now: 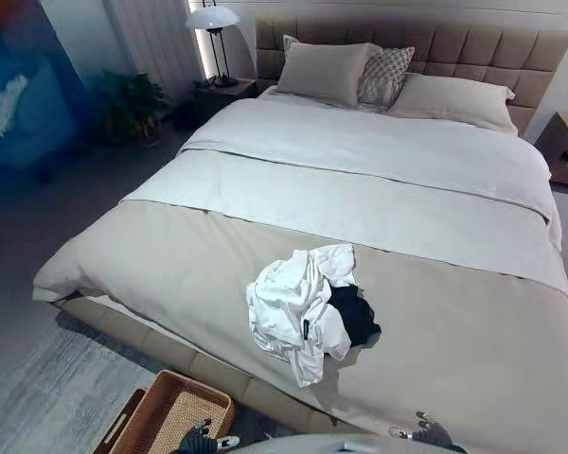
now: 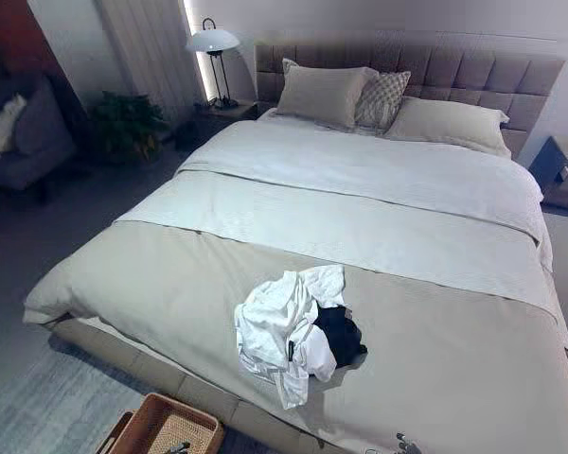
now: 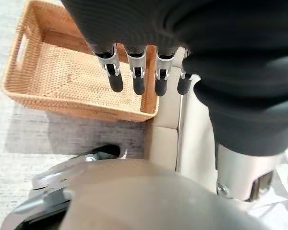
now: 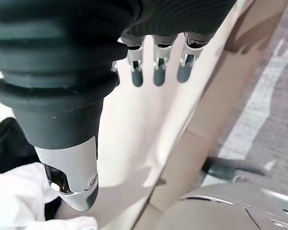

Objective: Pick up clothes into the bucket

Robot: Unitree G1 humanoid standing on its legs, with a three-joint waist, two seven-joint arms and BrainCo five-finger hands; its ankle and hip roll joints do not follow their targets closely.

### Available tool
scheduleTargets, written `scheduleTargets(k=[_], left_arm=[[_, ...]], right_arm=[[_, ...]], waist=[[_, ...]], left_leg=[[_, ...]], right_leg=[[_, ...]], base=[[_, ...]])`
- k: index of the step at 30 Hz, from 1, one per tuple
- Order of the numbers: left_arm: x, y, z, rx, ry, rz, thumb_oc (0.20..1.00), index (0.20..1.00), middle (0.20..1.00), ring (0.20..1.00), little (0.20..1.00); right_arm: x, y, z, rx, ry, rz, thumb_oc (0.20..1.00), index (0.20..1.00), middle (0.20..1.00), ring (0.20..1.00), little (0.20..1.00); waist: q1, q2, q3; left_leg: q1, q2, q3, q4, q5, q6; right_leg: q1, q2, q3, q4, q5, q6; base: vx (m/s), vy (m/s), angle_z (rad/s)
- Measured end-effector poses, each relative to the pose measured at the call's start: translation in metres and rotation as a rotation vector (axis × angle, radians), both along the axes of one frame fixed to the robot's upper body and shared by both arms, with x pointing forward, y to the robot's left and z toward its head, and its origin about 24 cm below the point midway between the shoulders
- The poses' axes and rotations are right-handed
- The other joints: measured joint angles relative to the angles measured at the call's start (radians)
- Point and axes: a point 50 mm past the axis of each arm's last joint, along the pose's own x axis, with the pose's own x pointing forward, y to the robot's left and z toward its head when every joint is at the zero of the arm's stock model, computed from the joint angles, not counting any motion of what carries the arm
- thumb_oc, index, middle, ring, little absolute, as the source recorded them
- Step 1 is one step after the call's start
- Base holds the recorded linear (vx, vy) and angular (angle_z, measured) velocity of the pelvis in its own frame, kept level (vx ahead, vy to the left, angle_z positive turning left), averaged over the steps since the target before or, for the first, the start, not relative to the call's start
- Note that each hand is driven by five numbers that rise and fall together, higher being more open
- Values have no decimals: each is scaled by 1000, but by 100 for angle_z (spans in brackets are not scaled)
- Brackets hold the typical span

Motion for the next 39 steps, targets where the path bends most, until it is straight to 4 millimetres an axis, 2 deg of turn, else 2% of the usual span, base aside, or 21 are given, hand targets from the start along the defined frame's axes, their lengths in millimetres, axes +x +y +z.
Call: scheduleTargets(k=[25, 31, 34, 39], left_arm=[[1, 3, 1, 39, -6, -9, 1000, 1000, 1000, 1000, 1000], [-1, 5, 1, 54, -5, -1, 1000, 1000, 1000, 1000, 1000], [-4, 6, 0, 65, 1, 4, 1000, 1000, 1000, 1000, 1000], [-3, 6, 1, 85, -3, 12, 1000, 1000, 1000, 1000, 1000]], right_arm=[[3, 0, -2, -40, 26, -24, 1000, 1000, 1000, 1000, 1000], [17, -5, 3, -68, -19, -24, 1000, 1000, 1000, 1000, 1000], [33, -10, 9, -109, -69, -24, 1000, 1000, 1000, 1000, 1000], [90, -28, 37, -240, -234, 47, 1000, 1000, 1000, 1000, 1000]], waist=[[2, -7, -10], [4, -12, -23], [4, -13, -21], [11, -11, 8]], left_leg=[[-2, -1, 1, -2, 0, 0], [-14, -3, -16, -2, 1, 1], [-22, -9, -33, -2, 3, 3], [-47, -16, -45, 7, 6, 7]], right_leg=[[-1, -1, 0, -1, 6, 0], [-2, -2, -20, -5, 9, 0], [0, -4, -41, -12, 10, 1], [-14, -8, -48, -16, 16, 7]], base=[[13, 8, -1], [-2, 5, 9], [-19, 14, 15], [-67, 30, 7]])
